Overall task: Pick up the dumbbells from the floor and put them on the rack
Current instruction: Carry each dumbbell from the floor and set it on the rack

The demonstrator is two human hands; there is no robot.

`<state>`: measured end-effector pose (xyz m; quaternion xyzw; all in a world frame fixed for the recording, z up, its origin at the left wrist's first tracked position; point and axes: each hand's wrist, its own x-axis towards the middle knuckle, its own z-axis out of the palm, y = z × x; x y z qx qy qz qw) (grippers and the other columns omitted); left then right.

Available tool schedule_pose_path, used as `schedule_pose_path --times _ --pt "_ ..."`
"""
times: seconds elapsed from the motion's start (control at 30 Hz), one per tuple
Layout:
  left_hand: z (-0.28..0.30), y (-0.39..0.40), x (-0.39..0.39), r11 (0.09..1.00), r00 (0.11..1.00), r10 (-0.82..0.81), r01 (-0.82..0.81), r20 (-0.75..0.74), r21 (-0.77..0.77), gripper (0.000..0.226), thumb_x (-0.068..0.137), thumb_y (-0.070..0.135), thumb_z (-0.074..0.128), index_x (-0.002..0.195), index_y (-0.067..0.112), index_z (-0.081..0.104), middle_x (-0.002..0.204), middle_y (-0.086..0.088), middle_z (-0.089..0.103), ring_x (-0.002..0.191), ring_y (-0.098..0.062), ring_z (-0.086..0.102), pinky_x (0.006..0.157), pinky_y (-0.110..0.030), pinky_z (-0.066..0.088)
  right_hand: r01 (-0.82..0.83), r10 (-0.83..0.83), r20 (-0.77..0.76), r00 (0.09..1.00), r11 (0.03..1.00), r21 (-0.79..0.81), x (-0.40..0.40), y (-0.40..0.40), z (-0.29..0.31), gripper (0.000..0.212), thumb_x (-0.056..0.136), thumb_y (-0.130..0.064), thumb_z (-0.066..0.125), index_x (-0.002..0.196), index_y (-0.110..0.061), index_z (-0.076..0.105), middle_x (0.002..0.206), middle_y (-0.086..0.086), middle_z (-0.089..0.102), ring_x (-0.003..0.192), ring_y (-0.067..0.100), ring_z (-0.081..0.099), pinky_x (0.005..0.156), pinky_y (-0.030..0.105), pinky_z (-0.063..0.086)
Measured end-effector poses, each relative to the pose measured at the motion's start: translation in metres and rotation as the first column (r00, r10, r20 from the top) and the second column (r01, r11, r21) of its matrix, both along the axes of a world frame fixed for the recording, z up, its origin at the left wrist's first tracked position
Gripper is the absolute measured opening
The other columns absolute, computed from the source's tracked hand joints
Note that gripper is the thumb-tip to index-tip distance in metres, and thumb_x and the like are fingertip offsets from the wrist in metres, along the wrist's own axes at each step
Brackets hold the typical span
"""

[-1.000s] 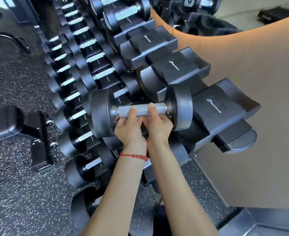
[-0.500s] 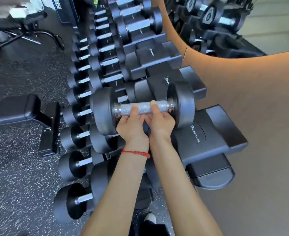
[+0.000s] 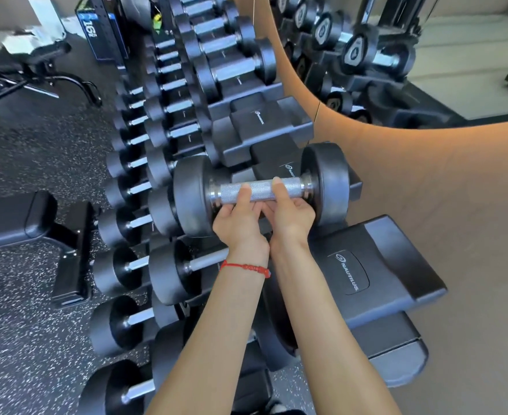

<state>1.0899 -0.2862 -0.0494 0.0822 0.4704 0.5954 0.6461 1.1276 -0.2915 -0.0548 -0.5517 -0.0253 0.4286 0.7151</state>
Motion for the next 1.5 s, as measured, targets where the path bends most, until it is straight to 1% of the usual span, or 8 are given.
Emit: schedule_pose_path --times 0.13,0.23,0.37,0.6,0.73,0.93,1.1,1.5 --pt "0.008 0.018 0.011 1.0 1.0 0.002 -0.002 -0.007 0.027 0.015 0.083 0.007 0.064 0.07 0.011 0.06 0.074 -0.005 0.065 0.067 -0.014 0.065 0.069 -0.022 0.057 -0.017 0.017 0.005 1.0 0.999 0.029 0.011 0.017 0.008 0.018 0.083 -0.02 0.068 0.083 -0.005 0.058 0.087 0.012 0.067 0.084 0.024 0.068 0.074 0.026 0.057" --pt "0.013 0.032 0.022 0.999 1.0 0.029 -0.029 -0.001 0.044 0.015 0.083 0.005 0.064 0.07 0.011 0.06 0.075 -0.005 0.065 0.069 -0.014 0.065 0.066 -0.02 0.057 -0.034 0.034 0.003 0.999 0.998 0.057 0.023 0.033 0.013 0.021 0.084 -0.018 0.066 0.096 -0.001 0.062 0.094 0.015 0.069 0.087 0.024 0.069 0.073 0.025 0.058" --pt "0.015 0.054 0.044 0.995 0.996 0.087 -0.088 0.019 0.052 0.019 0.083 0.005 0.064 0.066 0.011 0.059 0.061 0.001 0.065 0.058 -0.011 0.063 0.051 -0.017 0.052 -0.099 0.097 0.04 0.994 0.993 0.062 0.045 0.054 0.018 0.009 0.084 -0.017 0.066 0.081 -0.009 0.063 0.087 0.011 0.069 0.082 0.023 0.069 0.074 0.028 0.057" --pt "0.018 0.089 0.089 0.988 0.989 0.149 -0.149 0.008 0.034 0.012 0.082 0.008 0.066 0.072 0.009 0.061 0.072 -0.004 0.065 0.065 -0.014 0.065 0.062 -0.022 0.057 -0.17 0.166 0.058 0.984 0.983 0.067 0.089 0.093 0.022 0.013 0.084 -0.015 0.066 0.072 -0.015 0.06 0.082 0.007 0.068 0.081 0.022 0.068 0.071 0.028 0.056" --pt "0.021 0.111 0.109 0.981 0.981 0.192 -0.191 -0.009 0.013 0.017 0.081 0.008 0.067 0.067 0.008 0.059 0.067 -0.004 0.063 0.058 -0.014 0.062 0.053 -0.019 0.054 -0.188 0.187 0.029 0.982 0.98 0.066 0.109 0.119 0.023 0.009 0.083 -0.013 0.066 0.089 -0.006 0.063 0.098 0.017 0.069 0.089 0.028 0.069 0.071 0.03 0.057" --pt "0.022 0.148 0.124 0.979 0.979 0.202 -0.202 -0.013 0.012 0.021 0.082 0.006 0.066 0.064 0.007 0.054 0.068 -0.006 0.06 0.059 -0.015 0.06 0.053 -0.018 0.055 -0.195 0.193 0.033 0.981 0.978 0.069 0.124 0.158 0.022 0.014 0.084 -0.012 0.066 0.095 -0.004 0.062 0.099 0.018 0.067 0.089 0.029 0.068 0.071 0.03 0.057" --pt "0.016 0.184 0.125 0.982 0.982 0.189 -0.189 -0.031 0.005 0.016 0.081 0.008 0.068 0.067 0.007 0.058 0.072 -0.008 0.064 0.063 -0.016 0.064 0.06 -0.02 0.057 -0.204 0.2 0.064 0.978 0.978 0.049 0.125 0.191 0.018 0.009 0.084 -0.014 0.066 0.077 -0.013 0.061 0.094 0.015 0.068 0.084 0.025 0.068 0.073 0.031 0.056" --pt "-0.008 0.257 0.137 0.982 0.982 0.187 -0.187 0.002 -0.03 0.016 0.081 0.007 0.068 0.067 0.007 0.059 0.072 -0.009 0.063 0.067 -0.019 0.063 0.07 -0.029 0.058 -0.232 0.233 0.166 0.958 0.972 -0.025 0.138 0.264 -0.007 0.017 0.084 -0.021 0.066 0.071 -0.014 0.058 0.082 0.007 0.066 0.083 0.023 0.067 0.078 0.032 0.056"
